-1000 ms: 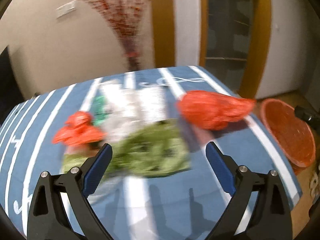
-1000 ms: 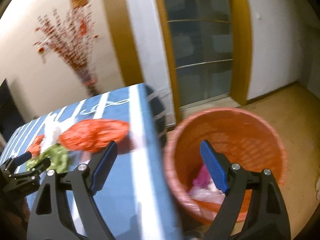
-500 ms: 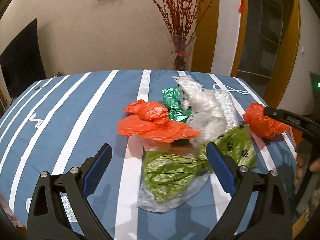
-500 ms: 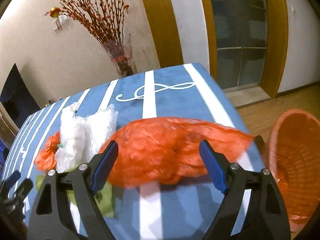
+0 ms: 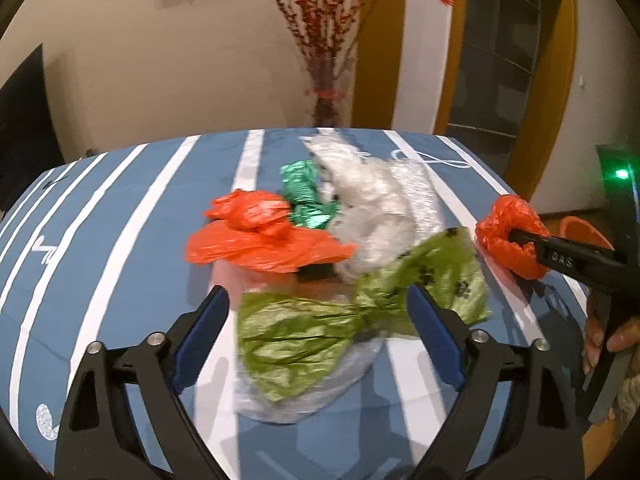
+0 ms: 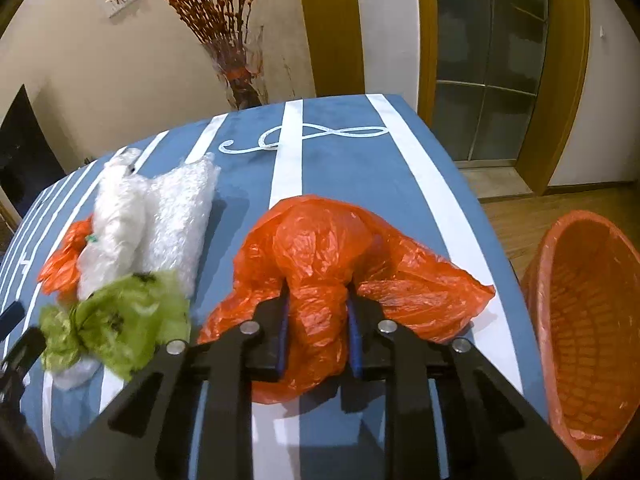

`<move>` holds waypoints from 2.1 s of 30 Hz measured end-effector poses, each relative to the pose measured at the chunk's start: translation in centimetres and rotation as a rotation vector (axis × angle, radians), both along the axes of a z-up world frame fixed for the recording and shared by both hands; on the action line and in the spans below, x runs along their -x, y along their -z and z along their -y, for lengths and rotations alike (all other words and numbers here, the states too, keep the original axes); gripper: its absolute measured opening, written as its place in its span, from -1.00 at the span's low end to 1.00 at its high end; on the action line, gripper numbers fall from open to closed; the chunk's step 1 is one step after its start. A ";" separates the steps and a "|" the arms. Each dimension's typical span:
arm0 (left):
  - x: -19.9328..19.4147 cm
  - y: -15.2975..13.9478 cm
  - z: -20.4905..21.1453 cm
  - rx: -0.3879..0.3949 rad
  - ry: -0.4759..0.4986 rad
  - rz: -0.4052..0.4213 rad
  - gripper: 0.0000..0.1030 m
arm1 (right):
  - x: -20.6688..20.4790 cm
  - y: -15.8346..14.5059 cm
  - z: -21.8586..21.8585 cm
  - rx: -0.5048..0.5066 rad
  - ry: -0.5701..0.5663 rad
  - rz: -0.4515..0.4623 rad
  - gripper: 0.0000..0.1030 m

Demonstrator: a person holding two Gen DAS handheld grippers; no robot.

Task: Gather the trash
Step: 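Grasp the second red-orange bag with the right tool, then grasp the green paw-print bag with the left tool while the right tool holds the red bag, then carry both bags over the wastebasket and open both tools to drop them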

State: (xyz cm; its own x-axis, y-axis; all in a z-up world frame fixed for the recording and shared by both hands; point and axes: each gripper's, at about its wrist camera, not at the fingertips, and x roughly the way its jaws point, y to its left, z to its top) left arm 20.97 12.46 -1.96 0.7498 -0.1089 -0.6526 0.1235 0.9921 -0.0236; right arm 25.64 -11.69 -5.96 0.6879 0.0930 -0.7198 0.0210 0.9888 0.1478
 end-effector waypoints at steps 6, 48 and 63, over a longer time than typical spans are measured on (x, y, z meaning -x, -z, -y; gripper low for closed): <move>-1.1 1.1 2.2 -0.013 0.029 -0.057 0.36 | 2.3 -0.9 1.0 -0.040 -0.002 0.018 -0.55; 1.9 -2.9 11.2 0.083 0.174 -0.011 -0.56 | 13.2 -4.6 10.3 -0.030 0.175 0.168 -0.53; 1.4 -3.0 23.9 0.181 0.352 -0.057 -0.55 | 16.3 -4.3 18.9 -0.026 0.356 0.203 -0.53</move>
